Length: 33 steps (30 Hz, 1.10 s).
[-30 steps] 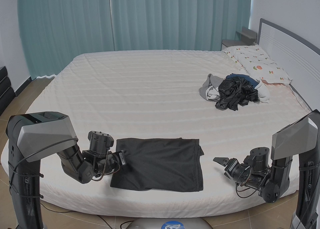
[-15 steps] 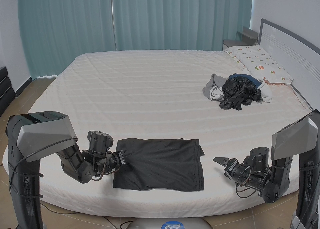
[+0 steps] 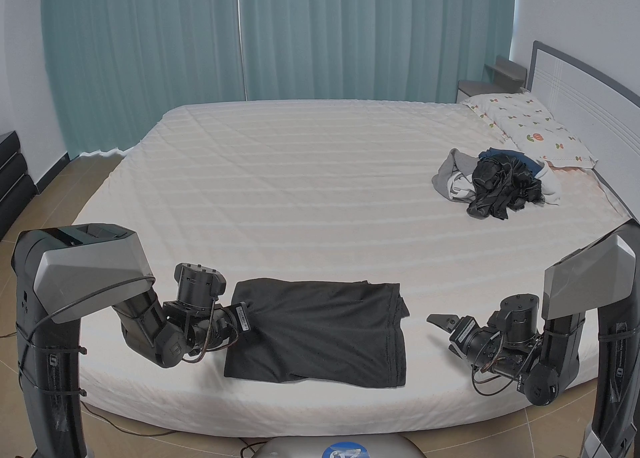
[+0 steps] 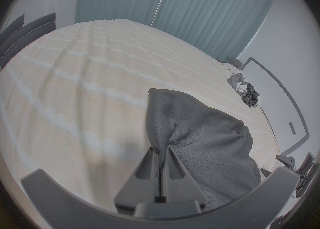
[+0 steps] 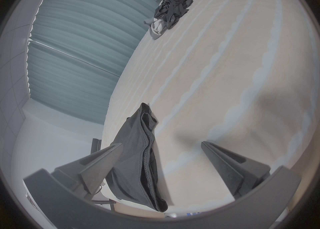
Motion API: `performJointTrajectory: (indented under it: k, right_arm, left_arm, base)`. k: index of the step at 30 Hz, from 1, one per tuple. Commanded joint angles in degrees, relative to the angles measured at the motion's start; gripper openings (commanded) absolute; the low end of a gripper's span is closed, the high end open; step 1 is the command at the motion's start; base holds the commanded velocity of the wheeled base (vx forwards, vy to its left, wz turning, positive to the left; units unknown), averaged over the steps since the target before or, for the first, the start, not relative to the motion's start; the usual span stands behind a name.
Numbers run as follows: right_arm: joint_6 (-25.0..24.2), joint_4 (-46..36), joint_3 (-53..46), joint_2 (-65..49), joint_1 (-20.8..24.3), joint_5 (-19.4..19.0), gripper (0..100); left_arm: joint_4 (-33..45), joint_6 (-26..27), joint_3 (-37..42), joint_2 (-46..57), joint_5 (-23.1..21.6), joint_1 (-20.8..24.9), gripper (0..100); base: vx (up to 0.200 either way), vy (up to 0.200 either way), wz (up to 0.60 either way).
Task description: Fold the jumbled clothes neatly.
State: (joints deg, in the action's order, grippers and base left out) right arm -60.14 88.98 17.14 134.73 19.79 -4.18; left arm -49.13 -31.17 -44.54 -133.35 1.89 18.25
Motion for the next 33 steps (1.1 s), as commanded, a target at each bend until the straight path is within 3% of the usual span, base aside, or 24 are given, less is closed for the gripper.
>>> performJointTrajectory:
  k: [1,19,25,26,33]
  right_arm:
    - [0.02,0.14,0.00,0.01,-0.01,-0.04,100]
    - [0.02,0.14,0.09,0.27,-0.01,-0.04,100]
    - [0.02,0.14,0.00,0.27,-0.01,-0.04,100]
    - [0.02,0.14,0.00,0.27,-0.01,-0.04,100]
    - [0.11,0.14,0.00,0.18,0.08,-0.04,100]
  left_arm:
    - [-0.09,-0.03,0.34,-0.24,0.04,-0.06,0]
    - [-0.53,-0.03,1.48,-0.24,0.04,0.21,0]
    - [-1.15,0.06,2.71,-0.24,0.04,0.47,0]
    - [-1.23,0.06,2.80,-0.24,0.04,0.47,100]
    - [-5.10,0.15,6.49,0.29,-0.04,0.65,100]
  base:
    - [0.000,0.200,0.00]
    - [0.000,0.200,0.00]
    - [0.000,0.000,0.00]
    - [0.000,0.000,0.00]
    - [0.000,0.000,0.00]
